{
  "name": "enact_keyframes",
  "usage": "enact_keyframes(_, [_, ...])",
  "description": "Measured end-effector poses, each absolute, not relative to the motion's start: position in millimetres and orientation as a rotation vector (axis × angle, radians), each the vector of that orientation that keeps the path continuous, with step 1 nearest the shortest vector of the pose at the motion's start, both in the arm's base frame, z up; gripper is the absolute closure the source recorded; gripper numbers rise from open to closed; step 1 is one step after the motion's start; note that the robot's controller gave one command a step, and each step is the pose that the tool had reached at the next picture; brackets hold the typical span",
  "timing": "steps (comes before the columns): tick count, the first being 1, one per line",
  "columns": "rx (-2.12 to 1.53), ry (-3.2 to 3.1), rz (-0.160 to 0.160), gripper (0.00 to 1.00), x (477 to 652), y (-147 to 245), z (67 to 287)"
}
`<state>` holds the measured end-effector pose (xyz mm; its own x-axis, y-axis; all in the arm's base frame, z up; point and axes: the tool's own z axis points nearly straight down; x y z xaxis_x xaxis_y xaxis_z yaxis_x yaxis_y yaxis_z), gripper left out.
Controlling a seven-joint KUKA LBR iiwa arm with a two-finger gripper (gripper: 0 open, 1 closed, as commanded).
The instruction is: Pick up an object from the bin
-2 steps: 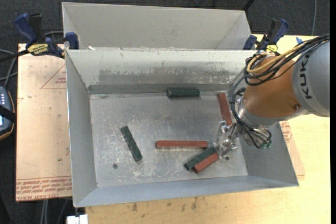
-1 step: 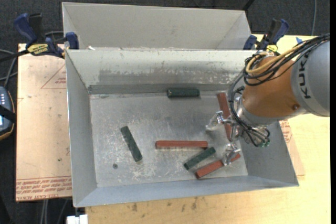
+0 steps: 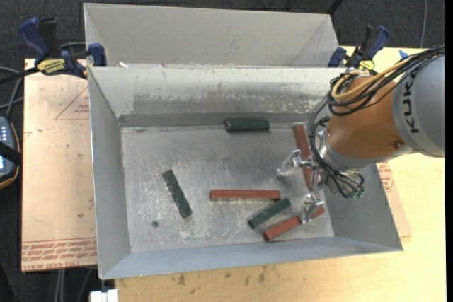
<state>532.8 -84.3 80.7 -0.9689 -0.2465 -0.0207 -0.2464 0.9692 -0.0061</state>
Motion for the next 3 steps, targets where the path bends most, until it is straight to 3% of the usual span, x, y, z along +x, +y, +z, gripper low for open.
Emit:
enact_keyframes(1, [-0.608, 3.064, -0.003, 1.00, 539.5, -6, 82])
enact_keyframes(2, [-0.609, 3.064, -0.003, 1.00, 539.5, -6, 82])
enact_keyframes(3, [-0.617, 3.076, 0.000, 1.00, 544.4, -12, 223])
